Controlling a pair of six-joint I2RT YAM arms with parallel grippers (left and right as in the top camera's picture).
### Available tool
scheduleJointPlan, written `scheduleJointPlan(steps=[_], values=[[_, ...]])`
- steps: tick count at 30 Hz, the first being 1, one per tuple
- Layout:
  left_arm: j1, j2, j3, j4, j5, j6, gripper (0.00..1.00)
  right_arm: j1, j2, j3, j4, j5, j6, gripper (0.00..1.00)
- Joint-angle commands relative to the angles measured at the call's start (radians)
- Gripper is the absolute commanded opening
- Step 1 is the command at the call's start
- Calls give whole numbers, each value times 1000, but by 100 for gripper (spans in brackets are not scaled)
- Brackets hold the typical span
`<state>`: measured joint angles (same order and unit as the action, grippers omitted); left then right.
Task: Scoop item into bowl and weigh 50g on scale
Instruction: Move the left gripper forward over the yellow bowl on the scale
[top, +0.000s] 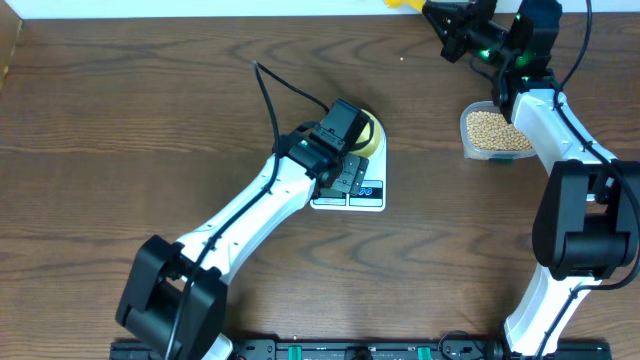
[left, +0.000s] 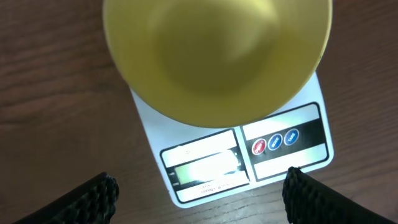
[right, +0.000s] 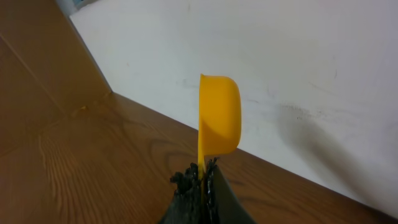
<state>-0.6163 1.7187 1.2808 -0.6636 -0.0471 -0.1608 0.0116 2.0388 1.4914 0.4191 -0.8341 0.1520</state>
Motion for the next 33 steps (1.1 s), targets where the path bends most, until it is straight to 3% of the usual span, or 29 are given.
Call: scheduleJointPlan(steps=[1, 33], values=[[-3, 20, 30, -6, 21, -10, 86, 3, 10, 19, -1, -7, -20, 1], [-5, 106, -8, 9, 43, 28, 86, 3, 10, 19, -32, -7, -20, 1]])
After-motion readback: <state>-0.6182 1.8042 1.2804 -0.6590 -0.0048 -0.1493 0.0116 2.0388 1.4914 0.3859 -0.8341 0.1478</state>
